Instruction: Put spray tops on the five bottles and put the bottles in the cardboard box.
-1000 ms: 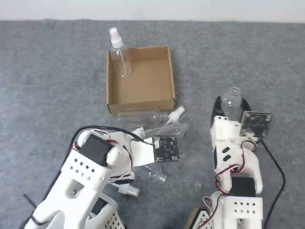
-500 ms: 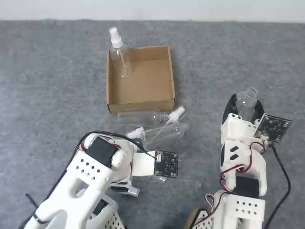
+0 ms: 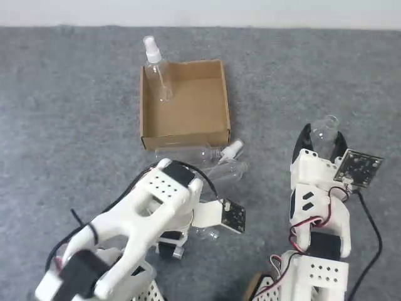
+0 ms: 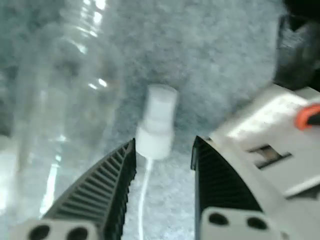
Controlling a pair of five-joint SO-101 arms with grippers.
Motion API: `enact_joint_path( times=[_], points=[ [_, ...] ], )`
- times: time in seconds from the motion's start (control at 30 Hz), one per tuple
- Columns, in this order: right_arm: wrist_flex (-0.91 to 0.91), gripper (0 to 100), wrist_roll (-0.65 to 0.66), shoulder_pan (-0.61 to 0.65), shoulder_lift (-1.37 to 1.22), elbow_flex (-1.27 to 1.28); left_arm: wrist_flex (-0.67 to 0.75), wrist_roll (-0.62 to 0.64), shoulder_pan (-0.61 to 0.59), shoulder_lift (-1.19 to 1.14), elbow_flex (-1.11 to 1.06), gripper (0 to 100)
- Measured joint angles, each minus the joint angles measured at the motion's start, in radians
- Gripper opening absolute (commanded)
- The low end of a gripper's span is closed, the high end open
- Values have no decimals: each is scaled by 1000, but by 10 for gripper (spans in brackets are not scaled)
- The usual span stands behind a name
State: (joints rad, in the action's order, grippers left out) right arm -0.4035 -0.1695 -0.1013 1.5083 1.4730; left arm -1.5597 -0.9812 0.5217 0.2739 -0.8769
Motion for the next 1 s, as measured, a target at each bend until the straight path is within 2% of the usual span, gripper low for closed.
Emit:
enact_joint_path(
  times=[0.37, 0.5, 0.73, 1.0],
  points=[
    [0, 100, 0, 0, 0, 0, 199, 17, 2, -106, -89, 166],
    [0, 100, 0, 0, 0, 0, 212, 44, 3, -107, -89, 156],
    [0, 100, 0, 0, 0, 0, 224, 71, 3, -107, -89, 49],
    [0, 100, 0, 2, 0, 0, 212, 74, 5, -107, -89, 36]
  ],
)
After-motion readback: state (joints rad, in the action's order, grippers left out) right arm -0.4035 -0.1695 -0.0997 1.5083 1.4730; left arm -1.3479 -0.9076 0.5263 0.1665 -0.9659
